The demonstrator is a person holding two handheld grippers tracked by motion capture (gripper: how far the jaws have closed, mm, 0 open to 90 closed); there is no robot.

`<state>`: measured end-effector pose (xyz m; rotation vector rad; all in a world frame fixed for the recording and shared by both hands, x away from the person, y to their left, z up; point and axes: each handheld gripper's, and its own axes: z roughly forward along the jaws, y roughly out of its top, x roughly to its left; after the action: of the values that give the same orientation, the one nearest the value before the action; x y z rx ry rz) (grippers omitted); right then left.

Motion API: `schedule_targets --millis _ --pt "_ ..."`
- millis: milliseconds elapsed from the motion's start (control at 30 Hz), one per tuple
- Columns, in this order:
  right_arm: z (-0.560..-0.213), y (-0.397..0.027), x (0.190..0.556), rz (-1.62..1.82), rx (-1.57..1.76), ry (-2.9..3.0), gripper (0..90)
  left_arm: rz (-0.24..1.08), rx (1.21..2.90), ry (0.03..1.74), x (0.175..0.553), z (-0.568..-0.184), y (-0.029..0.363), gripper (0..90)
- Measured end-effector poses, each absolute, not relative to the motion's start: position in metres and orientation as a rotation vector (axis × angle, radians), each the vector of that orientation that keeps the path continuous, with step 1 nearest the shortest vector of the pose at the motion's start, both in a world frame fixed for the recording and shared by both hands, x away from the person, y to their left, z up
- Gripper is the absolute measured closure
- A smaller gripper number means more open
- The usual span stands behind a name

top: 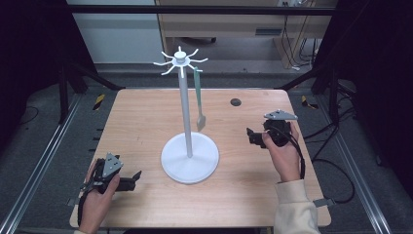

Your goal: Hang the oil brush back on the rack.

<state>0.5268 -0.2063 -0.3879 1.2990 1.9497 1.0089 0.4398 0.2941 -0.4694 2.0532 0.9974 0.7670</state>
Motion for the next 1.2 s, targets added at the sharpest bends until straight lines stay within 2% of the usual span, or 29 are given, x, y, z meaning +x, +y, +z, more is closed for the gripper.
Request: schedule_targets --millis 667,1200 --pt "-0.427 -0.208 0.534 1.003 1.331 2.034 9.5 0.769 2.054 0.995 0.440 -0.469 0.294 2.5" --pt "-0.465 -0.192 0.540 1.014 1.287 2.110 10.4 0.777 2.052 1.005 0.441 -0.470 0.295 2.5"
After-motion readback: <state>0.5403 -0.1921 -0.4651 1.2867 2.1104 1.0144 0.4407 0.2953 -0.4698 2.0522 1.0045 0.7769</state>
